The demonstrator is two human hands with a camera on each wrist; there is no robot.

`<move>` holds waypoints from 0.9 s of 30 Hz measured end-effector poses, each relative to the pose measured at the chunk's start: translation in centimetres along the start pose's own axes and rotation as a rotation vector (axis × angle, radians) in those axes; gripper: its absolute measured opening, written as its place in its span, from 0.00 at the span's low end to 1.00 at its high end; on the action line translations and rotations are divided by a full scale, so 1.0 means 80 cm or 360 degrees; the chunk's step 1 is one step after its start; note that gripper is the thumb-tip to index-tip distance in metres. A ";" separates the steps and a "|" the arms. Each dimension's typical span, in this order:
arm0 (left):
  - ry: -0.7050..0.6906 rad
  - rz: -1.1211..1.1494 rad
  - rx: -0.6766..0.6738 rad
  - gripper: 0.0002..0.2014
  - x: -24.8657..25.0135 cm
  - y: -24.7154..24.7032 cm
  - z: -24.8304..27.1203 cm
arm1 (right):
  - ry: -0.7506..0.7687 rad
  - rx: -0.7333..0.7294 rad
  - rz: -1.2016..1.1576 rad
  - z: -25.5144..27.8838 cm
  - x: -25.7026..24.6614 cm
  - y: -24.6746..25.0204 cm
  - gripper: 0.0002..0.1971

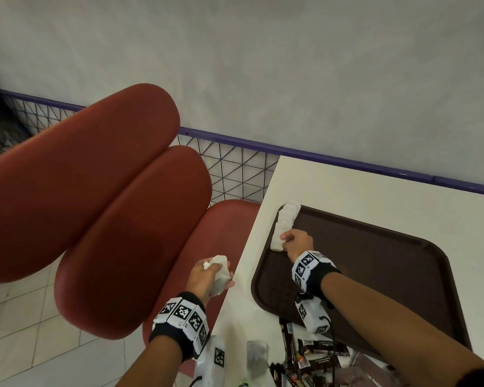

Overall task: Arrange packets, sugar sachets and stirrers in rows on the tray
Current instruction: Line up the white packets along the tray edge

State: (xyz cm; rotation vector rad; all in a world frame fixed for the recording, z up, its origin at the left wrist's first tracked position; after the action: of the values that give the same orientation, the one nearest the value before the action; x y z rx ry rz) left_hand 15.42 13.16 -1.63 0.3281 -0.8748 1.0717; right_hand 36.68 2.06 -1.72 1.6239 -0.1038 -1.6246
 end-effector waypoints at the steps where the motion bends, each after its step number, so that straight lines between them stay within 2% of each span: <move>1: -0.0006 -0.0032 0.0007 0.14 0.000 -0.001 -0.001 | 0.0022 -0.0027 0.0055 -0.001 0.000 -0.001 0.15; 7: -0.0067 -0.0092 -0.0080 0.06 0.008 -0.014 0.011 | 0.0089 -0.0060 0.0272 -0.005 0.001 -0.004 0.12; 10: -0.0102 -0.0099 -0.0114 0.09 0.012 -0.020 0.017 | 0.0083 -0.0126 0.0347 -0.002 0.002 -0.002 0.12; 15: -0.0105 -0.0073 -0.0146 0.18 0.015 -0.028 0.023 | 0.0165 -0.0138 0.0437 0.011 -0.011 0.009 0.18; 19: -0.0123 -0.0096 -0.0204 0.18 0.016 -0.041 0.031 | 0.0306 -0.0179 0.0130 0.033 -0.032 0.016 0.10; 23: -0.0144 -0.0174 -0.0265 0.18 0.019 -0.059 0.039 | 0.0332 -0.0509 -0.0148 0.058 -0.048 0.013 0.03; 27: -0.0157 -0.0244 -0.0313 0.18 0.016 -0.076 0.038 | 0.0236 -0.0673 -0.0240 0.067 -0.042 0.008 0.10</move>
State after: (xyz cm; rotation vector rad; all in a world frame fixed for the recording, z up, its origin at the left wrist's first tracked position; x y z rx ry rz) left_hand 19.49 9.20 2.28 0.2800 -1.0180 0.8264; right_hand 31.78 1.03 2.23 1.4383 0.4206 -1.5048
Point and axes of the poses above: each hand's wrist, its own z-axis away from the middle knuckle, its own y-axis out of the back of the hand, x = y × z, the point moved 3 cm from there along -z, towards the middle knuckle, and after that the axes turned 4 degrees about y, right-handed, at the moved point
